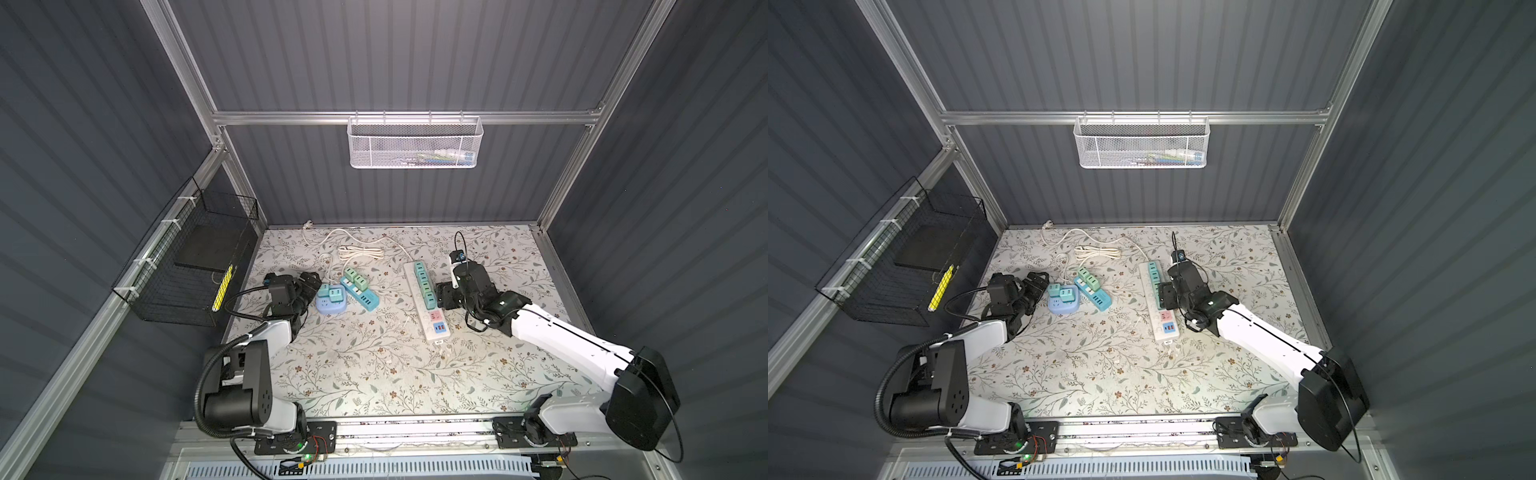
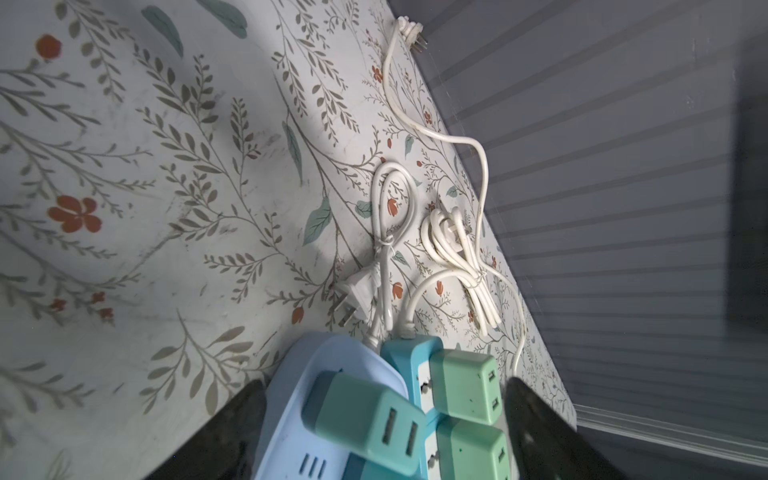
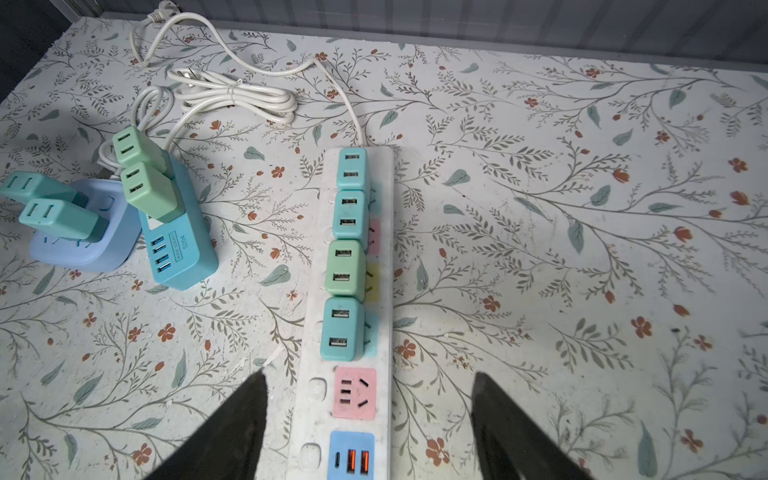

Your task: Insert the plug

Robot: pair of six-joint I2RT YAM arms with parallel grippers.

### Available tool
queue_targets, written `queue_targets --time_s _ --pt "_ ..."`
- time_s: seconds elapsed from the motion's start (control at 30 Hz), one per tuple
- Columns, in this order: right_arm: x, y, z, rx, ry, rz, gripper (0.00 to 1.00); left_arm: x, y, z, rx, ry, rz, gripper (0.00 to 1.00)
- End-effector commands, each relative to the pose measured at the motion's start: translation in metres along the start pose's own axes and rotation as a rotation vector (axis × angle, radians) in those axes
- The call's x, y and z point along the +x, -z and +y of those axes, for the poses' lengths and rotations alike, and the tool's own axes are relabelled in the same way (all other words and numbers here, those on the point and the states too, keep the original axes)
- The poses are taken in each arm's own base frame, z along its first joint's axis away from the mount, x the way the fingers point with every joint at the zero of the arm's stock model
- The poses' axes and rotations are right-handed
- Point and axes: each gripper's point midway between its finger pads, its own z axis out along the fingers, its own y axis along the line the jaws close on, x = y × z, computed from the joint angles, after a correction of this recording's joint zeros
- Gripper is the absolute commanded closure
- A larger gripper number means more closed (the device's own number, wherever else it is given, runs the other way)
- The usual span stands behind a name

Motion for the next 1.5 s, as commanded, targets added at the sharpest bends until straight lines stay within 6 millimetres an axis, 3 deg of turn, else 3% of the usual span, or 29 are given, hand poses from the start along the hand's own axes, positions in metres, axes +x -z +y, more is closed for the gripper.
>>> queue_targets --time_s 0.0,0.37,0.47,0.57,0.73,1.07,1.27,1.47 --pt "0.006 0.002 -0.009 0.031 0.007 0.010 0.22 -0.008 -0.001 -0.017 0.119 0.075 -0.016 0.12" --pt "-0.008 0.013 -0.011 0.042 0.010 -0.024 0.21 0.007 -0.021 0.004 0.131 0.151 0.019 0.13" --pt "-0.011 0.018 -0.010 0.032 -0.003 -0.035 0.20 0.008 -0.025 0.002 0.127 0.138 0.030 0.13" --pt "-0.009 0.019 -0.011 0.030 -0.014 -0.032 0.20 0.013 -0.030 -0.007 0.148 0.129 0.046 0.12" --pt "-0.010 0.020 -0.012 0.035 -0.017 -0.036 0.19 0.041 -0.043 -0.023 0.182 0.094 0.095 0.13" --pt "-0.013 0.029 -0.019 0.053 -0.014 -0.057 0.18 0.079 -0.058 -0.062 0.246 0.026 0.147 0.13" --pt "-0.016 0.039 -0.032 0.069 -0.044 -0.077 0.17 0.073 -0.042 -0.073 0.240 -0.059 0.131 0.12" --pt "-0.037 0.071 -0.058 0.113 -0.084 -0.165 0.12 0.045 0.005 -0.083 0.121 -0.248 0.062 0.00"
